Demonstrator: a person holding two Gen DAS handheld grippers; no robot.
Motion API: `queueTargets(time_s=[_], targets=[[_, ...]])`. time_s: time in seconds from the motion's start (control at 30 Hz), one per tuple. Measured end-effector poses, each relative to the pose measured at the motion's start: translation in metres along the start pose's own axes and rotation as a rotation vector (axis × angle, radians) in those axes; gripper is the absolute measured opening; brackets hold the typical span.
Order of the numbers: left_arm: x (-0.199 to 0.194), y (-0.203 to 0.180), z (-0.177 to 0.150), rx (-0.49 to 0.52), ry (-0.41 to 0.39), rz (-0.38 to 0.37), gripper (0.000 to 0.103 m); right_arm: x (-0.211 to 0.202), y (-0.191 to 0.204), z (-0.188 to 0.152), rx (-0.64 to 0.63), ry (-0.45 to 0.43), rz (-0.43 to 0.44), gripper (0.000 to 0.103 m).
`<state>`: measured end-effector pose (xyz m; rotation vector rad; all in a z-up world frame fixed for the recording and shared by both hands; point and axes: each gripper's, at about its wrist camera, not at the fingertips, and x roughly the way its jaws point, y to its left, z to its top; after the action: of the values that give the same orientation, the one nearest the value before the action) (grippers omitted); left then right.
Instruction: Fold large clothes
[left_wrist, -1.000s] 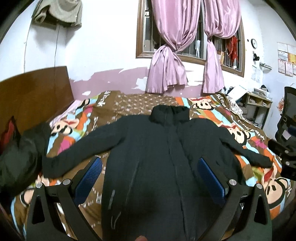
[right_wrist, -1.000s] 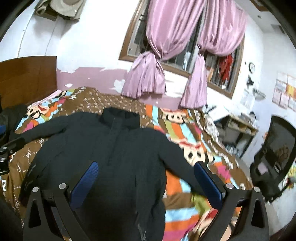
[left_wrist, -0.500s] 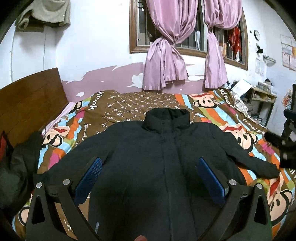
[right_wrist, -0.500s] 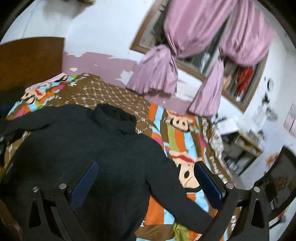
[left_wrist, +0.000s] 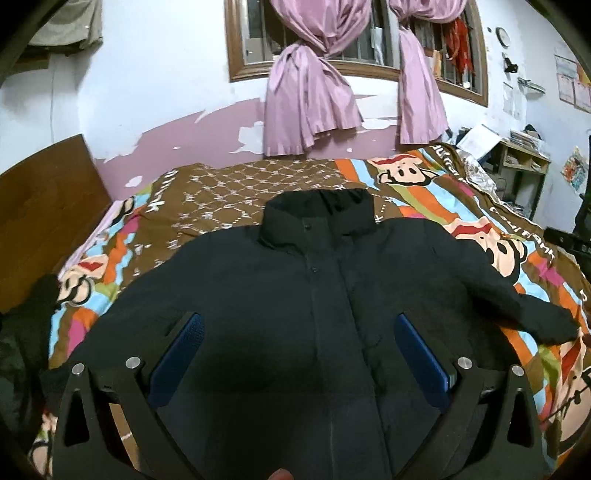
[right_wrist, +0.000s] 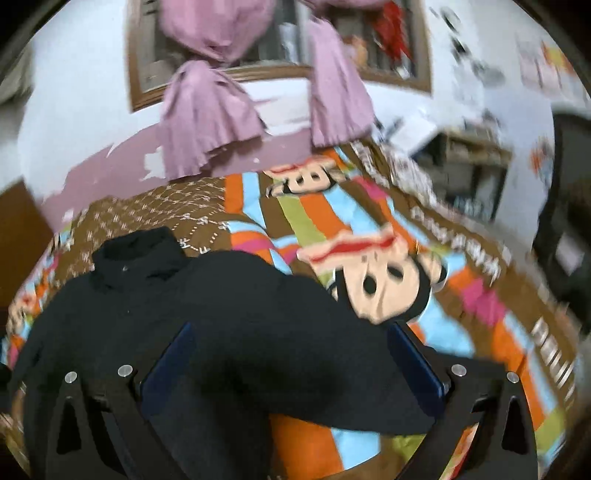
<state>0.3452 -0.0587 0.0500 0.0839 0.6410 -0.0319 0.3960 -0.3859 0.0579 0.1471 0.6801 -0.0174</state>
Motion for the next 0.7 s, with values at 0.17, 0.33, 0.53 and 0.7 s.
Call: queueTargets(time_s=[0.17, 0.33, 0.53, 0.7], targets=[[0.04, -0.015, -0.011, 0.025, 0.002, -0.135, 0.101, 0.03, -0.055, -0.029, 0.186, 0.075, -0.176, 0.103], [0.079, -0.046, -0.014, 0.07, 0.042, -0.249, 0.101, 0.062, -0.134, -0.068, 0.47, 0.198, -0.364, 0.103], [0.123, -0.08, -0.007, 0.061, 0.087, -0.341, 0.101, 0.059, -0.208, -0.109, 0.721, 0.237, -0.406, 0.103], [0.149, -0.117, -0.004, 0.095, 0.1, -0.361, 0.101, 0.064, -0.242, -0.133, 0.877, 0.252, -0.312, 0.103]])
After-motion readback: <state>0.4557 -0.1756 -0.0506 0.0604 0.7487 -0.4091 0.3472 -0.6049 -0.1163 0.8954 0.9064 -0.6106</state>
